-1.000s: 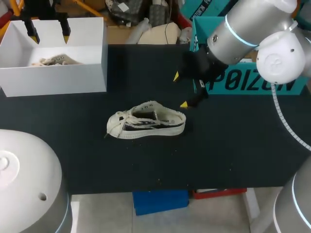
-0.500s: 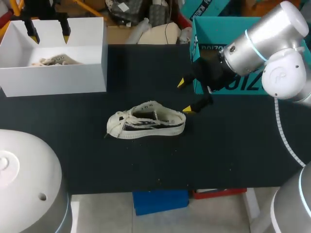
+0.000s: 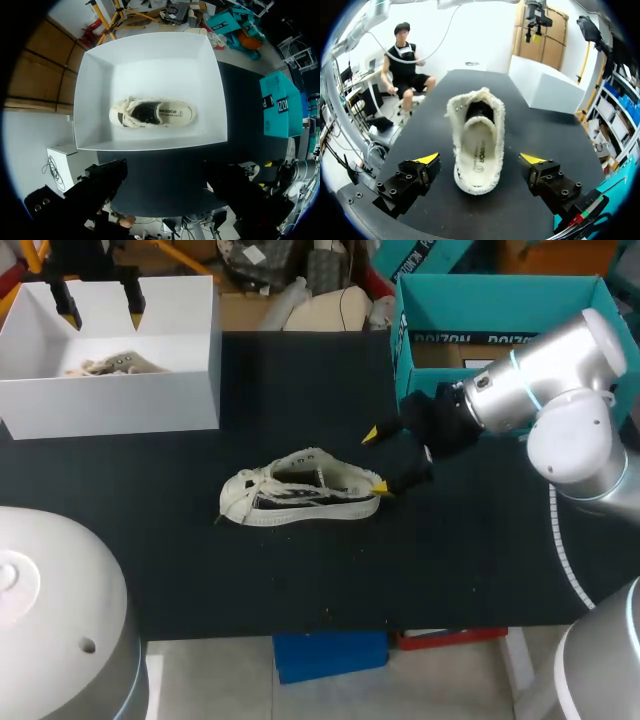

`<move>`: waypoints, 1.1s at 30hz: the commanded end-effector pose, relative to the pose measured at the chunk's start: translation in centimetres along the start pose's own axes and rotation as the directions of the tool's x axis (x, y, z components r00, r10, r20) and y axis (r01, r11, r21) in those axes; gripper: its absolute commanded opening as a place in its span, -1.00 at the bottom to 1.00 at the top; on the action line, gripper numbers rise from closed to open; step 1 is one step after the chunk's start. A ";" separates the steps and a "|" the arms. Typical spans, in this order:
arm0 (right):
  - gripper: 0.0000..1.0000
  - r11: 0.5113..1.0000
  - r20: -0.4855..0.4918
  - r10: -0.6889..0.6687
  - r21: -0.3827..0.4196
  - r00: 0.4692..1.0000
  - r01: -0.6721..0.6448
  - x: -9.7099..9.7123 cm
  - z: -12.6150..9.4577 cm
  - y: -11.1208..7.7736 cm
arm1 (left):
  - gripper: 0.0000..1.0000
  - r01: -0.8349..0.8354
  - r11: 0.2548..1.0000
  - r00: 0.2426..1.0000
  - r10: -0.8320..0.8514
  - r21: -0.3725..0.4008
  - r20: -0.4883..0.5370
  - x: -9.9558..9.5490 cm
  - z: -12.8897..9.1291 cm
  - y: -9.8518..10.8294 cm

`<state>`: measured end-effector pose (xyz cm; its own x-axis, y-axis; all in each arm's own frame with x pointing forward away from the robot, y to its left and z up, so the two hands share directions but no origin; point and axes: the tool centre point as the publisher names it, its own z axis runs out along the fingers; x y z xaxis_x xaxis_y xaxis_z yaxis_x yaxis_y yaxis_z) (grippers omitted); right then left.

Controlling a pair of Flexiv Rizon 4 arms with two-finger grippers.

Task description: Take the shoe out of the shoebox, open the shoe tongue, remove and reinsert the insole, then place the shoe into the shoebox

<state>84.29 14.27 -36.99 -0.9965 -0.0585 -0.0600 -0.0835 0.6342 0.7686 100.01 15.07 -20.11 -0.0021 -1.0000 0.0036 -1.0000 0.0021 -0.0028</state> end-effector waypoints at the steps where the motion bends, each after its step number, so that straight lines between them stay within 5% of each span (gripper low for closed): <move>1: 1.00 0.998 -0.005 0.008 -0.065 1.000 -0.008 -0.3 1.3 -0.9 | 1.00 0.001 1.000 1.000 -0.001 -0.002 0.001 0.0 -0.1 0.0; 33: 1.00 0.985 -0.047 0.048 -0.162 0.998 -0.055 -0.5 5.1 -2.8 | 1.00 0.001 1.000 1.000 -0.001 -0.002 0.001 0.0 -0.1 0.0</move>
<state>84.81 16.18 -41.90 -0.9979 -0.0650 0.0054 -0.0283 0.5063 0.8619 100.01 15.07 -20.11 -0.0021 -1.0000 0.0036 -1.0000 0.0021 -0.0028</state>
